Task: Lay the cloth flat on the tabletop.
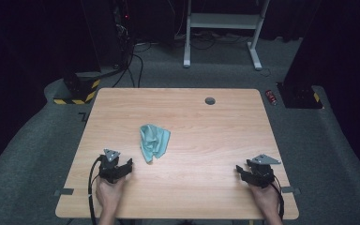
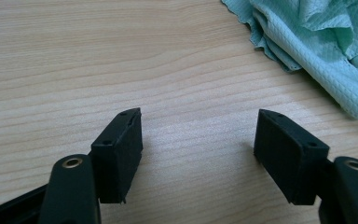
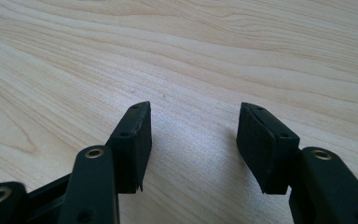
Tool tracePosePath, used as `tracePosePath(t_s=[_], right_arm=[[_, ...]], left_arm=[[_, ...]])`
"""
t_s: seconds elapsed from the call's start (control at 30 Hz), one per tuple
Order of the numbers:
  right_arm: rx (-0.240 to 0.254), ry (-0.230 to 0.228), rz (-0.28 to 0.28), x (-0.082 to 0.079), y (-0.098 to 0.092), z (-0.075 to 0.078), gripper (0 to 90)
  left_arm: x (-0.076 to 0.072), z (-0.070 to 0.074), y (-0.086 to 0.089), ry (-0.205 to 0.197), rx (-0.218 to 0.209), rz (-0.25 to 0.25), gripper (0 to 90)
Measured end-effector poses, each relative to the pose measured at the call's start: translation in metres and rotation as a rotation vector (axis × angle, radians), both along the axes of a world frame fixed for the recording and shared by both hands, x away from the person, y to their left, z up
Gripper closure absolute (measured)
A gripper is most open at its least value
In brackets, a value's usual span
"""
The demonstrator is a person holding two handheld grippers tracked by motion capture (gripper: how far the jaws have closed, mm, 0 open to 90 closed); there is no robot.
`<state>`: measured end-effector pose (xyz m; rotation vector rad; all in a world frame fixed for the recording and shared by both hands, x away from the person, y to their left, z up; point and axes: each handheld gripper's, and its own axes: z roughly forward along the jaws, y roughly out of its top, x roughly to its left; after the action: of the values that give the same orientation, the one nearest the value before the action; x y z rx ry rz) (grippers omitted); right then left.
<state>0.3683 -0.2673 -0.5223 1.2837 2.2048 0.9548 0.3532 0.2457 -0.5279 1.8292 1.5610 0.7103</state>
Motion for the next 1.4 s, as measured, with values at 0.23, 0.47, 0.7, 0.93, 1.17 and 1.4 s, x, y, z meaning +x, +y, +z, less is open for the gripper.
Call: tracePosePath(t_s=[0.23, 0.47, 0.7, 0.93, 1.17, 1.4], right_arm=[[0.0, 0.0, 0.0, 0.0001, 0.0, 0.0, 45.2], [-0.001, 0.0, 0.0, 0.0001, 0.0, 0.0, 44.8], [-0.003, -0.003, 0.007, 0.0005, -0.0002, -0.0001, 44.3], [-0.004, -0.003, 0.008, 0.0005, -0.0002, -0.0001, 44.0], [-0.004, -0.003, 0.009, 0.0005, -0.0002, -0.0001, 43.9], [-0.004, -0.003, 0.009, 0.0005, -0.0002, -0.0001, 43.8]], left_arm=[[0.0001, 0.0, -0.0005, 0.002, -0.001, -0.002, 31.1], [0.0003, -0.0001, -0.0007, 0.002, -0.001, -0.007, 29.6], [0.001, -0.0002, -0.002, 0.008, -0.004, -0.013, 26.5], [0.001, 0.0, -0.0013, 0.007, -0.012, -0.022, 27.3], [0.0025, 0.0007, -0.001, 0.006, -0.039, -0.052, 27.8], [0.0032, 0.0052, -0.0053, -0.005, -0.07, -0.089, 26.8]])
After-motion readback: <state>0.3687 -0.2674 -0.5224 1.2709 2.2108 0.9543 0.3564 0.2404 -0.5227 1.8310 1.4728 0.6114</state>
